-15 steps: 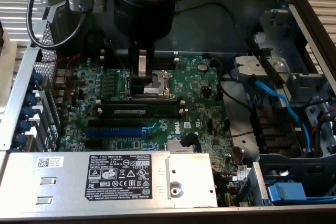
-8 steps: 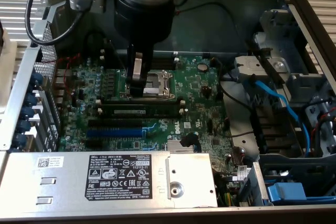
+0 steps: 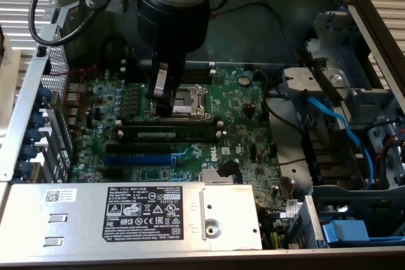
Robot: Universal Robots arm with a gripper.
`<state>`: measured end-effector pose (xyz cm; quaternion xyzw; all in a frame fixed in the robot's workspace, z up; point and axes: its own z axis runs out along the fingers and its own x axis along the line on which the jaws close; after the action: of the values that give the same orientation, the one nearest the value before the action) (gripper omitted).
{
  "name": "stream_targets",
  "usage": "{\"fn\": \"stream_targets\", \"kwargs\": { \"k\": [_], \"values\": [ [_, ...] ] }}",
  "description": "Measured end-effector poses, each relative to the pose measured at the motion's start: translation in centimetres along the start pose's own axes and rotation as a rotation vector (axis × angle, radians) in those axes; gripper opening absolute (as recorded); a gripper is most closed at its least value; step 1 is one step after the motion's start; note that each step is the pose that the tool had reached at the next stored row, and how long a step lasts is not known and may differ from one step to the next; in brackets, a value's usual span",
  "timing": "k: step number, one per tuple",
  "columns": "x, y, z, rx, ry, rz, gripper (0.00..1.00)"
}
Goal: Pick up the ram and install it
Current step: 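Press down the ram until it locks into place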
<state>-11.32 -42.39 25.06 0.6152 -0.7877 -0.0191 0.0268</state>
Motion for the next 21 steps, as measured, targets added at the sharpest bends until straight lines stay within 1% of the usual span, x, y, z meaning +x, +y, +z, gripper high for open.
{"fn": "stream_targets", "kwargs": {
  "k": [8,21],
  "values": [
    [0.00,0.00,-0.01,-0.0019,-0.0055,0.103,0.10],
    [0.00,0.00,-0.01,-0.0055,-0.0172,0.288,0.10]
  ]
}}
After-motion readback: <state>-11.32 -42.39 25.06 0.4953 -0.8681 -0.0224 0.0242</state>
